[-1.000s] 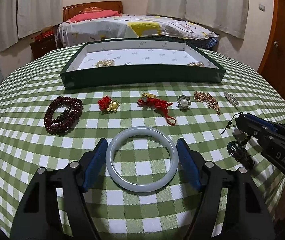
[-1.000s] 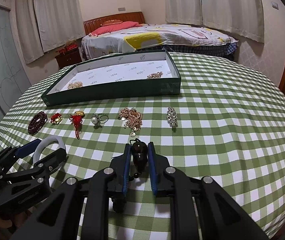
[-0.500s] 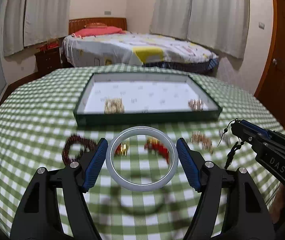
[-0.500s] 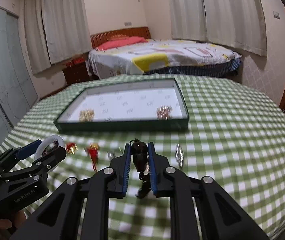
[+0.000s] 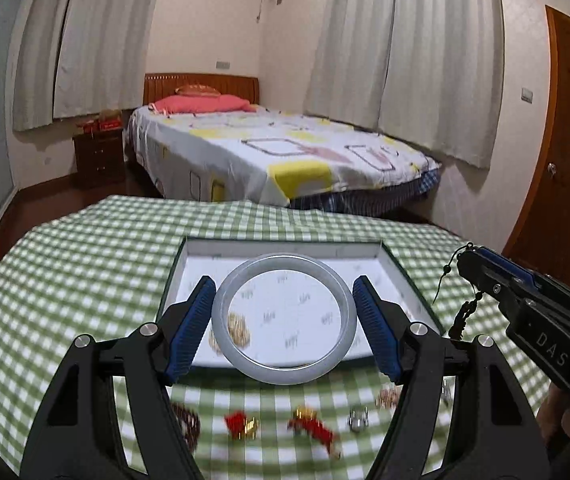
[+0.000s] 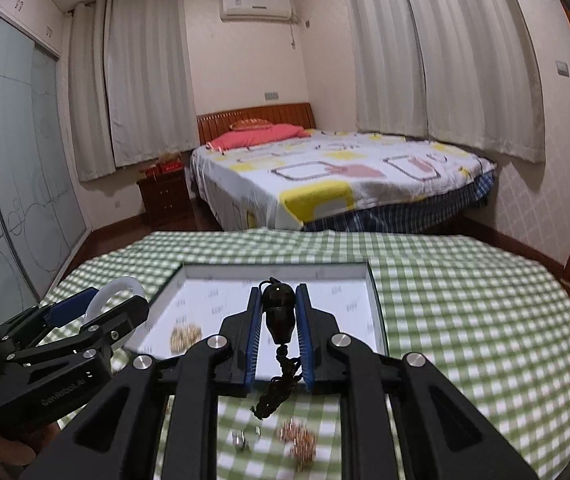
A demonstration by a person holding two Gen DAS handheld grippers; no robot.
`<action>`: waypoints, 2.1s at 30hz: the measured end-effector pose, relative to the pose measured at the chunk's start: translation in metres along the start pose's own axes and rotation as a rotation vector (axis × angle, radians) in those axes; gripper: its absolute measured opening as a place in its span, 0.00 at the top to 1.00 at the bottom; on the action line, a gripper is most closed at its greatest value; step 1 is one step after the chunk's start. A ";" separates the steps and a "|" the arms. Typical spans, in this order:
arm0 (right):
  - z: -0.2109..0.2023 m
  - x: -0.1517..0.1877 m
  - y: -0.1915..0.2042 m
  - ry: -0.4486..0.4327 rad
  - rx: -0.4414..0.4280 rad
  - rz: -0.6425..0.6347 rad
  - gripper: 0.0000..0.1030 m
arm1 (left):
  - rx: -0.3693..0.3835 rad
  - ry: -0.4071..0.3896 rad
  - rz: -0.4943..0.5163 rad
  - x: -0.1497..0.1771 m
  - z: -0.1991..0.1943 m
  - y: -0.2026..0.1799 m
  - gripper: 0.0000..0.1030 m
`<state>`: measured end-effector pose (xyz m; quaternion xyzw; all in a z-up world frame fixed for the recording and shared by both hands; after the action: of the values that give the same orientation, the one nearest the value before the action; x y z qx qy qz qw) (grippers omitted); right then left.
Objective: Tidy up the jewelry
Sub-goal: 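Carry the bangle and pendant into the tray and open both tools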
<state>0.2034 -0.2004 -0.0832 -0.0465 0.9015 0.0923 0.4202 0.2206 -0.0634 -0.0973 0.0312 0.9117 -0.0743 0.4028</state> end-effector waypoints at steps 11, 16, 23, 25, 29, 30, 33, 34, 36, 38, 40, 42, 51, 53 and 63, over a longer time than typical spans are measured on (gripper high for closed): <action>0.048 -0.012 -0.001 0.034 -0.007 -0.016 0.83 | -0.016 0.044 -0.001 -0.022 0.058 -0.003 0.33; 0.086 0.001 -0.007 0.115 -0.011 -0.009 0.83 | -0.032 0.132 0.003 -0.009 0.105 -0.001 0.33; 0.125 0.015 -0.014 0.224 -0.014 0.000 0.83 | -0.050 0.238 0.004 0.004 0.148 0.006 0.33; 0.134 0.020 -0.016 0.255 -0.012 0.001 0.83 | -0.049 0.271 -0.001 0.007 0.156 0.007 0.33; 0.147 0.026 -0.020 0.308 -0.013 0.003 0.83 | -0.052 0.322 -0.013 0.014 0.169 0.011 0.33; 0.150 0.027 -0.021 0.318 -0.015 0.004 0.83 | -0.047 0.330 -0.013 0.014 0.171 0.011 0.33; 0.155 0.028 -0.021 0.346 -0.027 0.006 0.83 | -0.051 0.338 0.002 0.014 0.173 0.009 0.33; 0.156 0.029 -0.021 0.351 -0.028 0.005 0.83 | -0.055 0.340 0.009 0.014 0.174 0.009 0.33; 0.156 0.030 -0.021 0.355 -0.026 0.006 0.83 | -0.054 0.344 0.014 0.014 0.175 0.008 0.33; 0.156 0.030 -0.021 0.356 -0.025 0.007 0.82 | -0.057 0.345 0.019 0.014 0.175 0.007 0.33; 0.156 0.030 -0.022 0.354 -0.023 0.010 0.79 | -0.058 0.343 0.021 0.013 0.175 0.007 0.33; 0.156 0.029 -0.023 0.352 -0.022 0.018 0.76 | -0.057 0.337 0.020 0.013 0.174 0.006 0.33; 0.139 0.025 -0.021 0.305 -0.001 0.005 0.74 | -0.052 0.296 0.030 0.009 0.158 0.005 0.32; 0.132 0.024 -0.021 0.293 -0.001 0.010 0.74 | -0.048 0.281 0.030 0.008 0.151 0.005 0.32; 0.087 0.022 -0.021 0.205 0.026 0.015 0.74 | -0.045 0.138 0.030 0.000 0.092 0.008 0.26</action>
<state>0.2577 -0.2032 -0.1575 -0.0433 0.9413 0.0786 0.3254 0.2886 -0.0702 -0.1597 0.0411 0.9381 -0.0454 0.3409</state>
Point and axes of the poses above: each gripper's, at about its wrist camera, not at the fingertips, and z roughly the way its jaws point, y to its left, x to its underside, the point moved 4 cm from there along z, roughly the way its jaws point, and after that the axes turned 14 degrees about y, right-handed, at the moved point
